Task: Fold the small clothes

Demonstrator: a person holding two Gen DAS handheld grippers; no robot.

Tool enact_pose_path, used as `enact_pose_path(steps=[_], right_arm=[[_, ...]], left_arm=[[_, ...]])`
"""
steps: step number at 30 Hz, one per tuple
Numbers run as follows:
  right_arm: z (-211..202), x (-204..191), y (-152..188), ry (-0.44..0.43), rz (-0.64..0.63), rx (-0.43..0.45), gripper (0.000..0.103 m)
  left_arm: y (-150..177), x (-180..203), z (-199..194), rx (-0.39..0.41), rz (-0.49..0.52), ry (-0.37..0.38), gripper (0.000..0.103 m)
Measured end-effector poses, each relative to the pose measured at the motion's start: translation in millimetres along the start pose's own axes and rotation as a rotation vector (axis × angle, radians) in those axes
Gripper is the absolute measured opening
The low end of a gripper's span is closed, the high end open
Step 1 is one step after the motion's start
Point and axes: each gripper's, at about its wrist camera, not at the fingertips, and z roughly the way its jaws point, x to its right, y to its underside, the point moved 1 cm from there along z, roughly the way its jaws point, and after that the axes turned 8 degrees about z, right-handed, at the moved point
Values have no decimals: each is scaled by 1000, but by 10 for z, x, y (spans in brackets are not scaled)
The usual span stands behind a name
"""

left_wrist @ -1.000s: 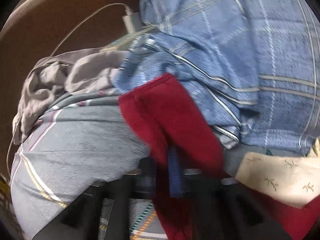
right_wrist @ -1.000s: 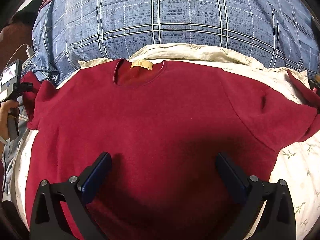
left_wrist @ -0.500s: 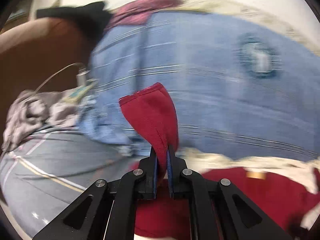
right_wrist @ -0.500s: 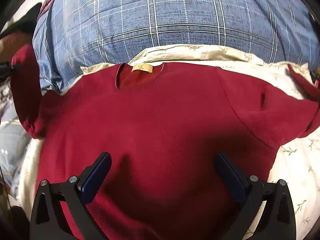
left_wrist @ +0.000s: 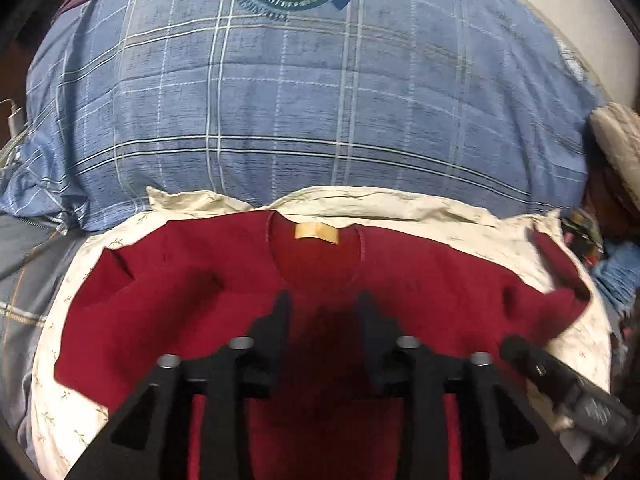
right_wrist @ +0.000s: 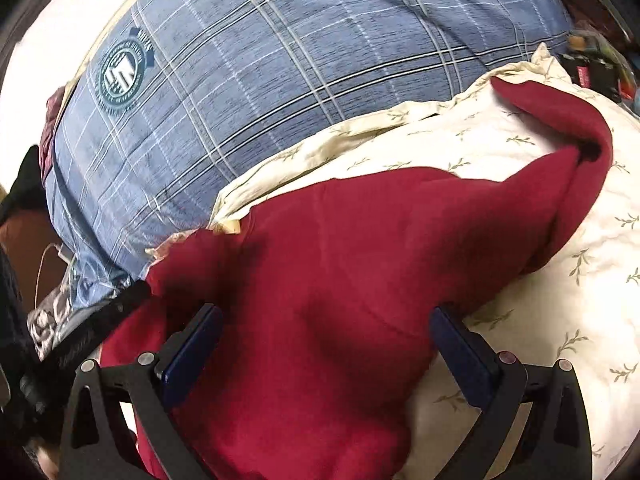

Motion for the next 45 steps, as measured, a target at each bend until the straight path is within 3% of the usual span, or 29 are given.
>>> enact_pose_path(steps=[3, 5, 8, 11, 15, 16, 17, 18, 19, 20, 21, 25, 28, 30, 33, 34, 37, 39, 43, 45], right_arm=[[16, -95, 22, -28, -32, -10, 103], [83, -186, 72, -51, -80, -30, 102], [212, -365, 136, -57, -176, -55, 99], [396, -546, 208, -3, -303, -65, 89], [659, -669, 177, 63, -372, -80, 88], [704, -701, 163, 69, -390, -79, 83], [754, -749, 153, 69, -417, -85, 62], [808, -789, 163, 64, -447, -105, 48], [884, -840, 179, 84, -490, -130, 24], [896, -873, 185, 105, -514, -122, 11], [859, -909, 182, 107, -536, -107, 5], [410, -920, -14, 75, -542, 29, 4], [238, -758, -212, 171, -511, 137, 5], [329, -576, -318, 197, -457, 98, 7], [504, -373, -372, 216, -357, -12, 27], [474, -382, -371, 213, -335, -1, 47], [329, -683, -273, 80, -346, 57, 57], [450, -1043, -120, -18, -430, -7, 62], [907, -1858, 319, -214, -598, -172, 61], [1125, -2158, 457, -271, -638, -219, 61]], left_arm=[[77, -226, -382, 48, 22, -47, 60], [172, -430, -586, 81, 25, -153, 69], [340, -965, -701, 91, -62, -296, 70], [506, -1414, -652, 91, -184, -343, 70], [572, -1722, -365, 39, -292, -338, 69], [577, -1738, -380, 38, -303, -342, 69], [578, -1771, -344, 42, -310, -353, 69], [581, -1811, -330, 46, -317, -373, 69], [570, -1847, -302, 49, -324, -388, 69], [558, -1873, -267, 51, -331, -394, 69], [550, -1909, -238, 52, -345, -395, 69], [647, -1925, -283, 59, -376, -381, 70], [694, -1890, -271, 38, -348, -389, 70], [716, -1851, -236, 27, -323, -386, 70], [730, -1818, -126, -14, -295, -373, 69], [738, -1817, -119, -10, -292, -374, 69], [755, -1841, -97, -12, -304, -368, 69], [754, -1843, -76, -9, -315, -343, 70], [751, -1791, -5, -39, -273, -350, 70], [755, -1792, 23, -51, -258, -368, 70]])
